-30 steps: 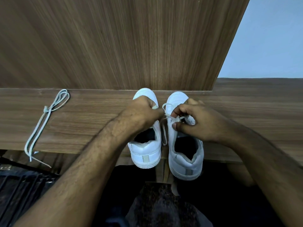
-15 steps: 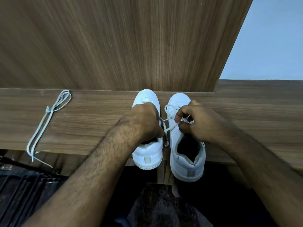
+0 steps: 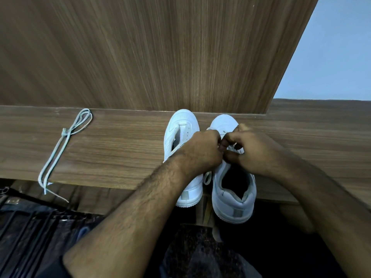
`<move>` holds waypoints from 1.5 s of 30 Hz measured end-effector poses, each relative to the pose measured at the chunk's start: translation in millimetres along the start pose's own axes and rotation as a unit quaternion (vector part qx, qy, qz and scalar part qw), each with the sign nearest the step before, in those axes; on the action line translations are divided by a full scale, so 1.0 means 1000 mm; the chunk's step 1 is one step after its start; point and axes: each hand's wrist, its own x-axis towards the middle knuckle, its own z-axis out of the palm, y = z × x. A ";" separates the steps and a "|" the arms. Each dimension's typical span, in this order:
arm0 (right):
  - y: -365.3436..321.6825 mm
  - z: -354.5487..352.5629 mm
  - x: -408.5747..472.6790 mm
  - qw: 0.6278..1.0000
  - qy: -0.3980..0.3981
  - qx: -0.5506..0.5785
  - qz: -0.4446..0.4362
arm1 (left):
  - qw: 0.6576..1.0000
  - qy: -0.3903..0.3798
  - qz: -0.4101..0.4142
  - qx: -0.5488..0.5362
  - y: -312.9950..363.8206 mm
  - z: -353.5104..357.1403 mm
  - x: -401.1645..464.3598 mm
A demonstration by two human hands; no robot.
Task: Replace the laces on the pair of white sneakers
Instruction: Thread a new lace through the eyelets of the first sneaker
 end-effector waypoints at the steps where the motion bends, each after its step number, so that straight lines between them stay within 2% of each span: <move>1: 0.001 -0.001 -0.001 1.000 -0.005 0.010 -0.003 | 1.000 -0.005 0.003 0.018 0.000 0.003 0.002; 7: 0.004 -0.005 -0.003 1.000 -0.020 0.017 -0.010 | 0.994 0.037 -0.026 0.103 -0.001 0.004 0.004; 10: 0.003 -0.005 -0.003 0.999 -0.022 0.020 -0.011 | 0.991 0.082 -0.028 0.100 -0.004 -0.009 -0.001; 11: 0.005 -0.005 -0.002 1.000 -0.021 0.019 -0.014 | 0.994 0.096 -0.027 0.051 -0.004 -0.013 -0.002; 13: 0.005 -0.005 -0.002 0.999 -0.009 0.022 -0.022 | 0.983 0.095 -0.039 -0.150 0.000 -0.024 -0.009; 15: 0.004 -0.005 -0.002 0.998 0.008 0.058 -0.028 | 0.931 0.064 -0.039 -0.358 0.010 -0.033 -0.017; 16: 0.002 -0.005 -0.002 0.995 0.019 0.094 -0.030 | 0.908 0.047 -0.026 -0.415 0.015 -0.036 -0.019; 18: -0.003 -0.003 -0.002 0.977 0.053 0.206 -0.033 | 0.888 0.012 0.011 -0.460 0.021 -0.037 -0.022; 21: -0.012 -0.002 -0.002 0.925 0.081 0.372 -0.005 | 0.863 -0.027 0.034 -0.504 0.023 -0.029 -0.015; 23: -0.016 -0.004 -0.005 0.891 0.067 0.449 -0.007 | 0.874 -0.040 0.043 -0.482 0.019 -0.026 -0.014; 26: -0.020 -0.011 -0.010 0.850 0.023 0.527 -0.001 | 0.942 0.058 0.034 -0.328 0.012 -0.027 -0.011; 27: -0.020 -0.013 -0.011 0.840 0.014 0.542 -0.003 | 0.951 0.082 0.024 -0.298 0.011 -0.029 -0.012; 29: -0.024 -0.015 -0.012 0.837 0.016 0.547 -0.008 | 0.943 0.115 0.013 -0.312 0.009 -0.032 -0.013; 31: -0.029 -0.015 -0.012 0.830 0.029 0.557 -0.003 | 0.902 0.144 0.012 -0.407 0.009 -0.035 -0.011; 32: -0.029 -0.015 -0.011 0.820 0.037 0.571 0.004 | 0.862 0.150 0.004 -0.484 0.009 -0.038 -0.009; 35: -0.027 -0.021 -0.010 0.780 0.070 0.621 0.022 | 0.691 0.145 -0.003 -0.708 0.006 -0.051 -0.008; 36: -0.026 -0.023 -0.010 0.774 0.081 0.628 0.028 | 0.646 0.146 0.000 -0.749 0.004 -0.055 -0.010; 37: -0.024 -0.024 -0.010 0.770 0.092 0.631 0.037 | 0.620 0.148 0.001 -0.770 0.004 -0.058 -0.012; 38: -0.023 -0.025 -0.010 0.768 0.102 0.631 0.046 | 0.627 0.153 -0.005 -0.764 0.001 -0.059 -0.012; 39: -0.022 -0.025 -0.010 0.773 0.111 0.622 0.054 | 0.663 0.151 -0.010 -0.733 0.001 -0.060 -0.013; 42: -0.021 -0.020 -0.009 0.834 0.121 0.535 0.057 | 0.837 0.109 0.017 -0.536 0.006 -0.049 -0.017; 43: -0.021 -0.017 -0.008 0.854 0.120 0.503 0.056 | 0.879 0.076 0.034 -0.470 0.009 -0.045 -0.018; 45: -0.021 -0.013 -0.007 0.881 0.123 0.452 0.061 | 0.928 0.004 0.076 -0.365 0.007 -0.033 -0.018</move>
